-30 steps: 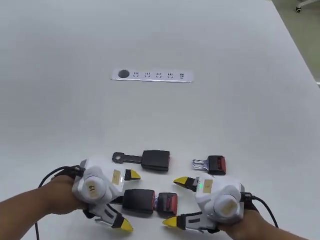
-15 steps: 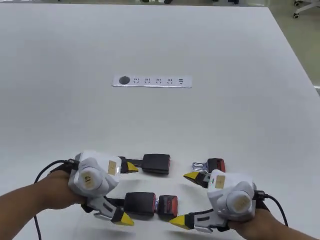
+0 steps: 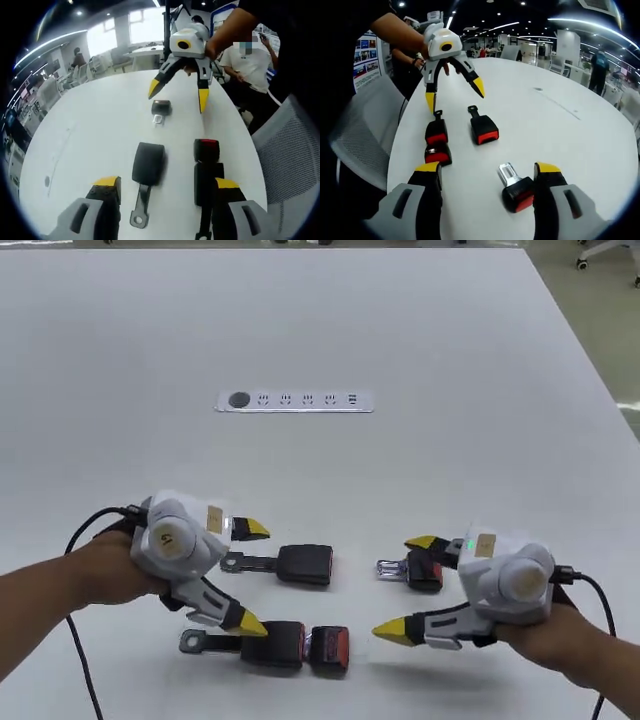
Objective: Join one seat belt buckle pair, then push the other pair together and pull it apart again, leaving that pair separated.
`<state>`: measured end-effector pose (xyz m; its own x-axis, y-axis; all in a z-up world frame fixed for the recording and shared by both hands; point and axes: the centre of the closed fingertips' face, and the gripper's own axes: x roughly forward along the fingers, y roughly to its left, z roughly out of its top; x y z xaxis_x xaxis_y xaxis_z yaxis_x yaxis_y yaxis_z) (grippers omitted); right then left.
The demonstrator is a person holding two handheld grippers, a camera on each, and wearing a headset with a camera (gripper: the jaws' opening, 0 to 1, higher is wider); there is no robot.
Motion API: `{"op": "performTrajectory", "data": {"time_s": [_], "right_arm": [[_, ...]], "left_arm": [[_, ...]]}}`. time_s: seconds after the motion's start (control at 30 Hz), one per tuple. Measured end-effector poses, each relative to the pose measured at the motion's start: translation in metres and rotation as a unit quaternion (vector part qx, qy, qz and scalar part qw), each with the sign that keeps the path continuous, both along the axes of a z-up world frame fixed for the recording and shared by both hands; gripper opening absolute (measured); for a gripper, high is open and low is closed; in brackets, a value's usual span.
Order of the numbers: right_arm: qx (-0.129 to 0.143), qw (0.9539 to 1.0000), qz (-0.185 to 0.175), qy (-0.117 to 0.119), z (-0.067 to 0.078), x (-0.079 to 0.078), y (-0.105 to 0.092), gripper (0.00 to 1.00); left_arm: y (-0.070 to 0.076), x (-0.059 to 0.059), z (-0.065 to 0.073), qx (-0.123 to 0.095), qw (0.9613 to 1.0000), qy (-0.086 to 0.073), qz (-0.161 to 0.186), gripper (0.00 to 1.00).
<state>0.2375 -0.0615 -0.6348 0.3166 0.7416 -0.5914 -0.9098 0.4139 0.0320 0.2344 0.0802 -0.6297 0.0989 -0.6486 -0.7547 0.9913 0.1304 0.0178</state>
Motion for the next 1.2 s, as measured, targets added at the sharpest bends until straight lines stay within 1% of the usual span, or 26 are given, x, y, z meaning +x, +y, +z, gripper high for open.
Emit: {"op": "performTrajectory", "data": {"time_s": [0.03, 0.07, 0.1, 0.17, 0.2, 0.3, 0.4, 0.43, 0.5, 0.53, 0.57, 0.63, 0.67, 0.7, 0.77, 0.83, 0.87, 0.93, 1.0, 1.07, 1.1, 1.13, 1.2], "right_arm": [[0.001, 1.0, -0.004, 0.001, -0.001, 0.007, -0.004, 0.74], [0.002, 1.0, -0.007, 0.001, -0.001, 0.012, -0.008, 0.74], [0.002, 1.0, -0.008, 0.001, -0.002, 0.013, -0.009, 0.75], [-0.002, 1.0, -0.008, 0.004, -0.003, 0.016, -0.012, 0.76], [-0.003, 1.0, -0.006, 0.006, -0.004, 0.017, -0.014, 0.76], [-0.012, 0.9999, -0.001, 0.01, -0.008, 0.023, -0.021, 0.76], [-0.017, 0.9996, 0.007, 0.02, -0.012, 0.024, -0.026, 0.76], [-0.019, 0.9994, 0.01, 0.026, -0.013, 0.023, -0.027, 0.76], [-0.026, 0.999, 0.017, 0.032, -0.019, 0.024, -0.031, 0.76], [-0.03, 0.9987, 0.02, 0.036, -0.022, 0.024, -0.032, 0.76], [-0.031, 0.9985, 0.022, 0.039, -0.022, 0.023, -0.032, 0.76], [-0.032, 0.9981, 0.025, 0.045, -0.024, 0.023, -0.033, 0.76], [-0.033, 0.9978, 0.028, 0.049, -0.027, 0.022, -0.033, 0.75], [-0.037, 0.9973, 0.032, 0.054, -0.033, 0.023, -0.034, 0.75], [-0.043, 0.9965, 0.036, 0.061, -0.037, 0.021, -0.035, 0.73], [-0.048, 0.996, 0.038, 0.066, -0.04, 0.021, -0.036, 0.72], [-0.05, 0.9958, 0.04, 0.065, -0.042, 0.022, -0.037, 0.71], [-0.049, 0.9956, 0.044, 0.067, -0.046, 0.024, -0.037, 0.68], [-0.053, 0.995, 0.049, 0.068, -0.048, 0.022, -0.036, 0.66], [-0.06, 0.9942, 0.055, 0.071, -0.051, 0.023, -0.037, 0.64], [-0.062, 0.9934, 0.062, 0.074, -0.051, 0.021, -0.037, 0.62], [-0.064, 0.9929, 0.068, 0.074, -0.051, 0.019, -0.037, 0.61], [-0.072, 0.9916, 0.081, 0.07, -0.054, 0.019, -0.038, 0.57]], "left_arm": [[0.002, 0.006, 0.0, -0.001, 1.0, -0.003, 0.0, 0.76], [-0.002, 0.009, 0.001, -0.001, 1.0, -0.005, 0.001, 0.76], [-0.005, 0.009, 0.001, 0.0, 1.0, -0.004, 0.0, 0.76], [-0.005, 0.014, 0.0, 0.0, 1.0, -0.004, -0.002, 0.76], [-0.003, 0.019, -0.001, 0.0, 1.0, -0.001, 0.0, 0.76], [-0.007, 0.023, -0.002, 0.0, 1.0, 0.0, -0.002, 0.75], [-0.008, 0.026, -0.006, 0.001, 1.0, 0.002, -0.004, 0.74], [-0.009, 0.028, -0.008, 0.001, 1.0, 0.004, -0.004, 0.74], [-0.009, 0.031, -0.012, 0.003, 1.0, 0.004, -0.004, 0.74], [-0.01, 0.032, -0.011, 0.004, 1.0, 0.004, -0.004, 0.74], [-0.012, 0.033, -0.01, 0.003, 1.0, 0.007, 0.0, 0.74], [-0.014, 0.033, -0.017, 0.002, 0.9999, 0.014, 0.003, 0.73], [-0.014, 0.034, -0.02, 0.002, 0.9999, 0.015, 0.003, 0.73], [-0.015, 0.034, -0.024, 0.003, 0.9998, 0.019, 0.004, 0.72], [-0.014, 0.035, -0.032, 0.008, 0.9997, 0.025, 0.005, 0.69], [-0.016, 0.034, -0.032, 0.009, 0.9995, 0.029, 0.004, 0.68], [-0.017, 0.034, -0.037, 0.008, 0.9995, 0.031, 0.002, 0.68], [-0.017, 0.034, -0.041, 0.008, 0.9994, 0.033, -0.001, 0.67], [-0.019, 0.032, -0.043, 0.007, 0.9992, 0.039, -0.004, 0.65], [-0.019, 0.031, -0.048, 0.006, 0.9992, 0.039, -0.007, 0.62], [-0.019, 0.03, -0.05, 0.006, 0.9991, 0.04, -0.01, 0.61], [-0.02, 0.03, -0.048, 0.006, 0.9991, 0.04, -0.012, 0.61], [-0.019, 0.028, -0.05, 0.013, 0.999, 0.036, -0.021, 0.59]]}}
